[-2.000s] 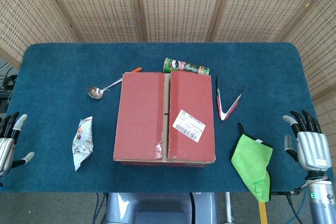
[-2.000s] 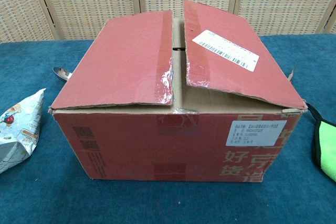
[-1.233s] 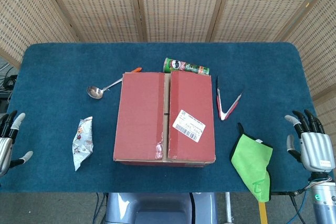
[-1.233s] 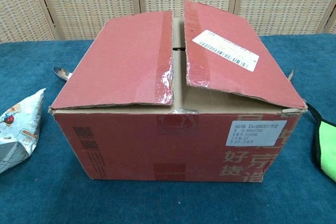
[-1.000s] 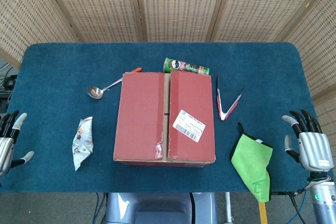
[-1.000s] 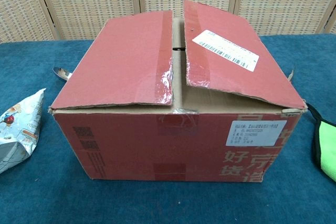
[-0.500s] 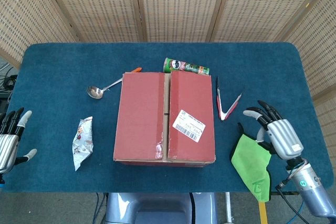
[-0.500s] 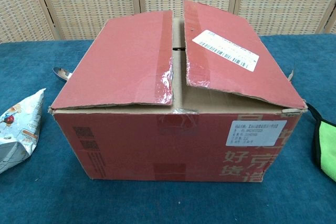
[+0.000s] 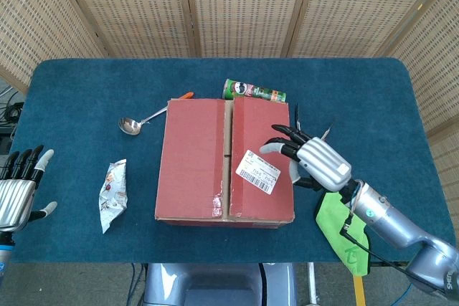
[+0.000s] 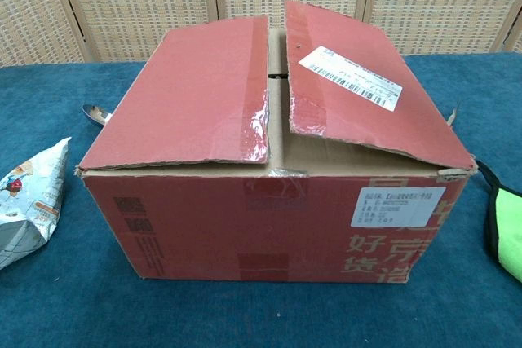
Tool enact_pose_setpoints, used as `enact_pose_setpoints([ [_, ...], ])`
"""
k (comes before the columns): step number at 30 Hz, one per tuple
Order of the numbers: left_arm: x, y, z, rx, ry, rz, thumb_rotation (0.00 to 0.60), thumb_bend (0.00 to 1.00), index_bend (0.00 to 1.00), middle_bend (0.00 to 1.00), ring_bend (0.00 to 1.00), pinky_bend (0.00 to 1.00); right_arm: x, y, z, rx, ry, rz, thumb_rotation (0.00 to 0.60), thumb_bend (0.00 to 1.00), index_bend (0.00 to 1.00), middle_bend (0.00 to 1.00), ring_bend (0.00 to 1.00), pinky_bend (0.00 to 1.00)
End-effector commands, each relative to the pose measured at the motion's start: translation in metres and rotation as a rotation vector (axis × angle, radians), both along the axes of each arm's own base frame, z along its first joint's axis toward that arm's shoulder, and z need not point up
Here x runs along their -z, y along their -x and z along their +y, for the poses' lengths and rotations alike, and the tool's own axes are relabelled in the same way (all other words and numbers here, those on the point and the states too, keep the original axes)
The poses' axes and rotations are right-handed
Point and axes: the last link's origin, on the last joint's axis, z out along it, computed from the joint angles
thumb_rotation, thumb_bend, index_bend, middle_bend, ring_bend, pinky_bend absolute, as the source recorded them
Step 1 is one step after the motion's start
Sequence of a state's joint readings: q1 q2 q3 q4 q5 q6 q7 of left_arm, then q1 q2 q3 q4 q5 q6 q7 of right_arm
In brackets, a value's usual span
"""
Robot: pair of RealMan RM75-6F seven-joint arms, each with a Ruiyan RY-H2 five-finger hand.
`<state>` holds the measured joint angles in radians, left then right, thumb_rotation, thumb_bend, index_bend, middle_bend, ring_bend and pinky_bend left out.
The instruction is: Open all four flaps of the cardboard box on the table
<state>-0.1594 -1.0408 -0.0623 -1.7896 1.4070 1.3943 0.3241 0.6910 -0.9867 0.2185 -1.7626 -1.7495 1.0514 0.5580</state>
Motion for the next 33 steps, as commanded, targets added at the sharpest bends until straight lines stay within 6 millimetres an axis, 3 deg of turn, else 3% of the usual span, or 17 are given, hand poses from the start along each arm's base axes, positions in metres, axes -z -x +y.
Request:
enact_pose_setpoints([
  [1,-0.001,0.0,0.001,-0.001,-0.001,0.002,0.6,0.01,0.01,0.0,0.0,0.0,0.009,-0.024,-0.008,-0.053,-0.036,0.014,0.6,0.98,0.25,0.27,0.02,0.11],
  [6,-0.002,0.001,0.001,-0.003,-0.002,0.002,0.6,0.01,0.01,0.0,0.0,0.0,0.026,-0.048,-0.014,-0.111,-0.075,0.046,0.6,0.98,0.26,0.27,0.02,0.11],
  [14,-0.003,0.005,0.001,-0.018,0.005,0.001,0.6,0.01,0.01,0.0,0.0,0.0,0.052,-0.066,-0.018,-0.183,-0.068,0.119,0.6,0.98,0.26,0.27,0.02,0.11],
  [24,-0.003,0.011,0.001,-0.038,0.008,-0.007,0.6,0.01,0.01,0.0,0.0,0.0,0.072,-0.058,-0.028,-0.17,-0.028,0.196,0.6,0.98,0.26,0.27,0.02,0.11],
  [33,-0.001,0.013,0.002,-0.04,0.013,-0.018,0.6,0.01,0.01,0.0,0.0,0.0,0.075,-0.051,-0.034,-0.15,-0.007,0.222,0.6,0.98,0.29,0.31,0.02,0.11],
])
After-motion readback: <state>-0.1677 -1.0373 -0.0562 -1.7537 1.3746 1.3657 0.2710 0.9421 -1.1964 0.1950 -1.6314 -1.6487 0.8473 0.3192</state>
